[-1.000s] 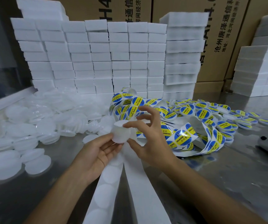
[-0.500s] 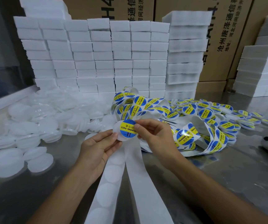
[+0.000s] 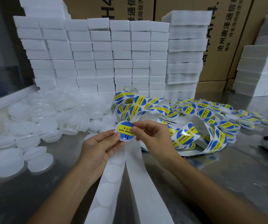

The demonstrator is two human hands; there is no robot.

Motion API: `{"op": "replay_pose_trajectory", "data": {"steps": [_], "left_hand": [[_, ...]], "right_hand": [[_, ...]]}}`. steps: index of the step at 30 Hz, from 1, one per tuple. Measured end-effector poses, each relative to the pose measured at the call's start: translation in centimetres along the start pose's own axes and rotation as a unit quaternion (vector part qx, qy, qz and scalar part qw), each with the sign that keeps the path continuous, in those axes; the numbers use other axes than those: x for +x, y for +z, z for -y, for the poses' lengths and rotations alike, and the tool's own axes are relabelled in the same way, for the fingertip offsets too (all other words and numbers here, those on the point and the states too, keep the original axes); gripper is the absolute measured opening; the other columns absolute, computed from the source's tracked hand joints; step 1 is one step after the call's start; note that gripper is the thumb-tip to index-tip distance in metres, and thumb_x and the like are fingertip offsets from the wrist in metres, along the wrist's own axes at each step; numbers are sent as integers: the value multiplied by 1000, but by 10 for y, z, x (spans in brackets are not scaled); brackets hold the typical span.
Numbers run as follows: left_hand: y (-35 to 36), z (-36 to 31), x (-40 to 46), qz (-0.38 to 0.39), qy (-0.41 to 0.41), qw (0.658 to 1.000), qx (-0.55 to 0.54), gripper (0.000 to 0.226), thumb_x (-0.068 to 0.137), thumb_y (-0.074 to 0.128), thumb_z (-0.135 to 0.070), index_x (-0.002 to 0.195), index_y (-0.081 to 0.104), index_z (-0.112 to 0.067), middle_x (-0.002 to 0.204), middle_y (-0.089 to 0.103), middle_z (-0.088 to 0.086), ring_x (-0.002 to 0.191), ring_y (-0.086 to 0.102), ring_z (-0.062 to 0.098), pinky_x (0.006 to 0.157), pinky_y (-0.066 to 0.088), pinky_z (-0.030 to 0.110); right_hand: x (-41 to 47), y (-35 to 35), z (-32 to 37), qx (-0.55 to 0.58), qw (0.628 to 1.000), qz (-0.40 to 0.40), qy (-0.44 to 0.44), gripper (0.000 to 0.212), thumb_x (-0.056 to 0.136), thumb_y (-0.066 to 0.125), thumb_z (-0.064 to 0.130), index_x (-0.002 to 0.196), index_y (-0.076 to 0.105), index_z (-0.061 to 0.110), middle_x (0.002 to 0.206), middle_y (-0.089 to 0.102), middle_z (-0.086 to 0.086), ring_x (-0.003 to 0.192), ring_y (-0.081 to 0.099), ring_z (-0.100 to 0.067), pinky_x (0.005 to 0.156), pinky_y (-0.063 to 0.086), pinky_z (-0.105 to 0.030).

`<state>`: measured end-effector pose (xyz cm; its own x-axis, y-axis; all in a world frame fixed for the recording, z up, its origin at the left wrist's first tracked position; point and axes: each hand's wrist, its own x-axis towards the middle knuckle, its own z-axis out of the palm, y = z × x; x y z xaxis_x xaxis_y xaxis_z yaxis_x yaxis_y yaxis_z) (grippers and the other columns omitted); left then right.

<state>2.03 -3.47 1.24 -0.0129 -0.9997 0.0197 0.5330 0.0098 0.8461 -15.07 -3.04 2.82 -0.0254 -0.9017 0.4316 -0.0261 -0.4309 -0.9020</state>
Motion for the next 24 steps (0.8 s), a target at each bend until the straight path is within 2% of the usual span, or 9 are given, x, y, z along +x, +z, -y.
{"op": "replay_pose_trajectory", "data": {"steps": [10,13,15,20,22,24], "left_hand": [[5,-3,-6,-12,16,1000,21,32,59,77,-9,90,72,0,94,74,21,87,74,29,65,58,27],[9,-3,-10,-31,60,996,59,15,59,80,-9,74,77,-8,87,75,19,80,74,28,64,58,26],[12,-1,-12,-43,92,990,93,13,65,80,-1,70,77,-12,82,75,17,75,74,27,63,58,25],[18,0,-15,-47,140,978,151,30,71,76,7,69,78,-23,73,75,11,68,73,22,62,57,22],[19,-1,-15,-44,146,977,148,33,72,75,9,68,78,-24,72,74,10,66,73,21,61,57,22],[18,-2,-15,-42,146,978,145,33,73,74,9,68,78,-24,72,75,9,66,73,21,61,57,22]], "right_hand": [[0,1,-1,-16,1000,-3,-4,17,86,74,9,86,74,26,83,76,-5,62,63,-12,68,56,-32],[0,2,-4,-53,998,-19,-24,20,85,75,9,85,73,29,80,75,-5,64,64,-23,70,56,-43],[1,2,-6,-91,995,-28,-42,16,85,76,10,86,75,26,81,76,0,70,69,-28,71,57,-46],[1,-2,-8,-192,971,-52,-131,10,82,79,15,92,78,15,84,75,6,64,63,-12,61,53,-30],[0,-2,-8,-219,961,-62,-155,13,82,79,19,95,78,16,85,75,7,64,62,-11,61,52,-27],[-1,0,-8,-234,956,-71,-160,25,82,80,24,106,74,20,84,73,11,64,63,-9,62,52,-25]]}}
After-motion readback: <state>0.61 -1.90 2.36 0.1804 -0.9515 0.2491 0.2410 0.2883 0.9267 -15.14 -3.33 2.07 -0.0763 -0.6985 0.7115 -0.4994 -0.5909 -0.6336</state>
